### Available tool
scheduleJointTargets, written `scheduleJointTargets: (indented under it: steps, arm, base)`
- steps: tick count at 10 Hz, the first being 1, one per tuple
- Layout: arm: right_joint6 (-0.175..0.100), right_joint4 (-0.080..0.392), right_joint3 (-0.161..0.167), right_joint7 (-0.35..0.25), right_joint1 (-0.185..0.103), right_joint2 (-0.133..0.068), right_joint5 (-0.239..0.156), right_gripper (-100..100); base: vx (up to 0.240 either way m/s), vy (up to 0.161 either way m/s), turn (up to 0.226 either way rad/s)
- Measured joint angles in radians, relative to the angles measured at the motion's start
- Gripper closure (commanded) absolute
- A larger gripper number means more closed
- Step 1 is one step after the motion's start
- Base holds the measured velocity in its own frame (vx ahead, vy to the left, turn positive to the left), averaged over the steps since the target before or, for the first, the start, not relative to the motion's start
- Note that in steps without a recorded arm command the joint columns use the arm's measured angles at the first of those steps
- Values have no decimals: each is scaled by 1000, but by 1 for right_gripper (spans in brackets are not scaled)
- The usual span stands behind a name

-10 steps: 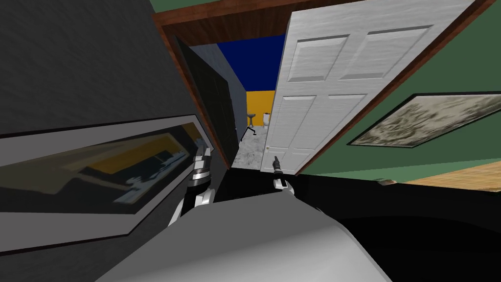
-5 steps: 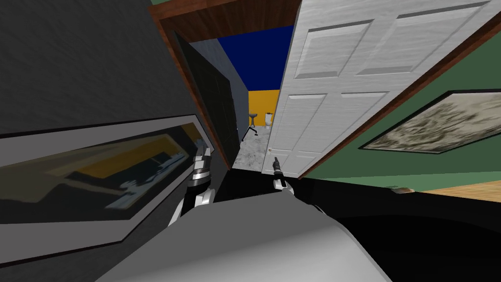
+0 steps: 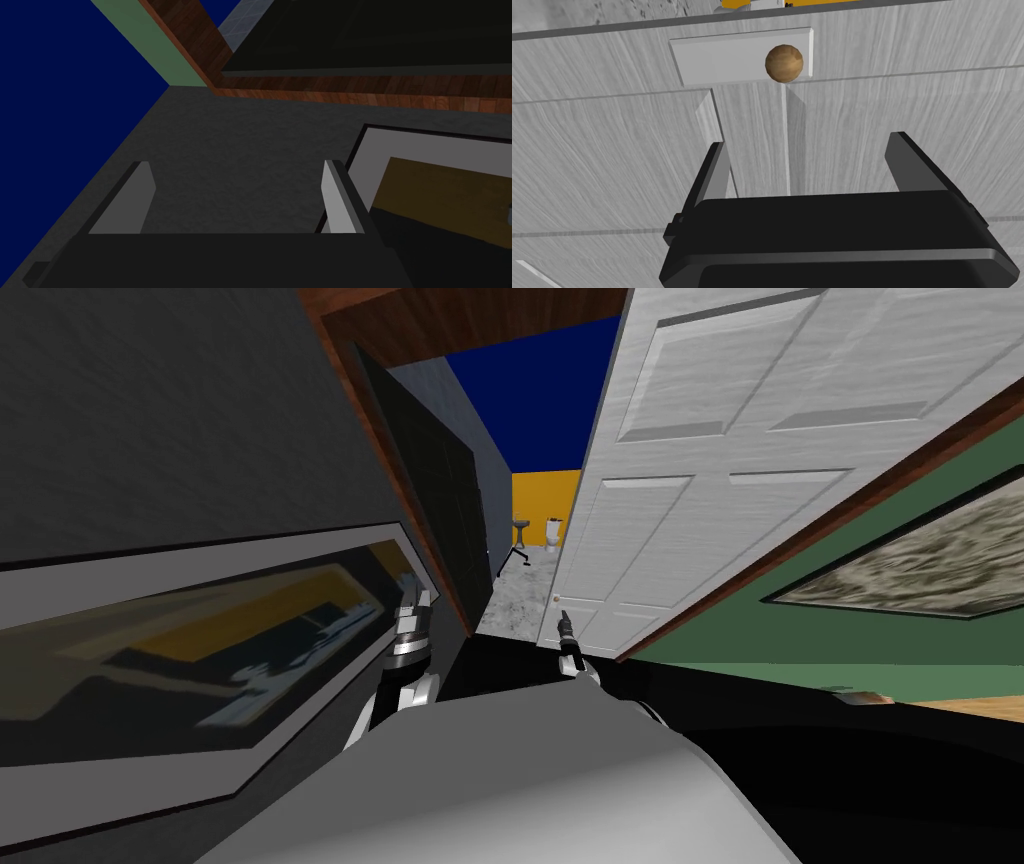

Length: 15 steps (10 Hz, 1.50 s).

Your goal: Push the door open

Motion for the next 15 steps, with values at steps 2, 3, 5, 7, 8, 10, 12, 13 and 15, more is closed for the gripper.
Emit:
scheduleJointTargets:
  steps: [2,3,5,7,8,10,12,13,15]
  arm:
    - [-3,3,-3,1,1,1,-1,-100]
    - [-6,7,-4,2,0,1,-2,-100]
    - [-11,12,-7,4,1,2,-4,-100]
    - [-14,15,-11,7,2,3,-6,-100]
    - [-17,16,-13,8,3,3,-6,-100]
    - [-20,19,-14,9,4,5,-7,100]
    - [-18,18,-14,9,2,4,-7,100]
    - [-18,18,-14,9,3,4,-7,100]
    - [-17,19,-13,9,4,5,-7,100]
  base:
    - [170,-53,26]
    - [194,-82,25]
    - [212,-68,32]
    - [190,-53,23]
    - [171,-54,18]
    - [26,-7,2]
    - [-19,5,3]
    - [-9,2,-1]
    - [0,0,0]
